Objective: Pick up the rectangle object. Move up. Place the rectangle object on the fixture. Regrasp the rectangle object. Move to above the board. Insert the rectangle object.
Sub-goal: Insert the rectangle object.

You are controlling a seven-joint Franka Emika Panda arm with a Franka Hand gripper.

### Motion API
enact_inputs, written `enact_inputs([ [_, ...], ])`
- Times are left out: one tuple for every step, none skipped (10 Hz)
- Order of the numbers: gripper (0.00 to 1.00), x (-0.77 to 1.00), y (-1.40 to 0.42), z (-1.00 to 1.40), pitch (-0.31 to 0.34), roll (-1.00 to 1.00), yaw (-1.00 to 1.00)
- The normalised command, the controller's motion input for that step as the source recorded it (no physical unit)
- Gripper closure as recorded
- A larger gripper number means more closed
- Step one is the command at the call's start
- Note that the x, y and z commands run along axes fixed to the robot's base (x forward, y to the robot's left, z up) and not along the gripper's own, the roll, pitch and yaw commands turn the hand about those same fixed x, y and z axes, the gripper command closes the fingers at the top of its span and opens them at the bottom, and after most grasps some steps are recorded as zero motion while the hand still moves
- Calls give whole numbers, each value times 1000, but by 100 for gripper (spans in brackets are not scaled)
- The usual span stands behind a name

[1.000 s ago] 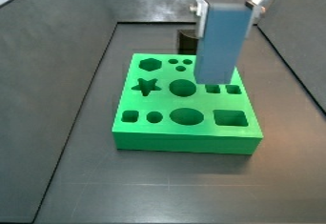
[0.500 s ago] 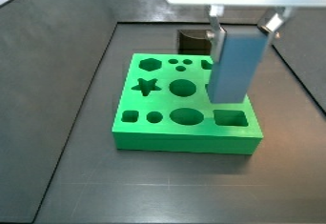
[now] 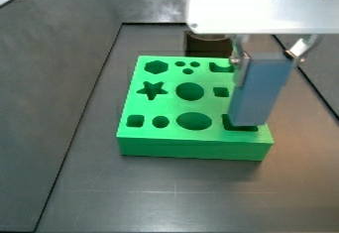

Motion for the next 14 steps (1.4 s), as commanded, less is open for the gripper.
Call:
enact_inputs([
  [100, 11, 0, -77, 16, 103, 0],
  [100, 0, 86, -183, 0, 87, 0],
  [100, 0, 29, -191, 0, 41, 0],
  [100, 0, 0, -131, 0, 4, 0],
  [100, 0, 0, -91, 0, 0, 0],
  [100, 0, 0, -120, -4, 0, 0],
  [100, -20, 0, -80, -13, 0, 0],
  [100, 0, 0, -106, -11, 0, -20],
  [100, 0, 0, -111, 0, 0, -134],
  [100, 0, 0, -111, 0, 0, -311],
  [100, 0, 0, -154, 0, 0, -409],
  [100, 0, 0, -109, 0, 0, -394],
  [100, 0, 0, 0, 0, 0, -91],
  [100, 0, 0, -29, 0, 0, 0],
])
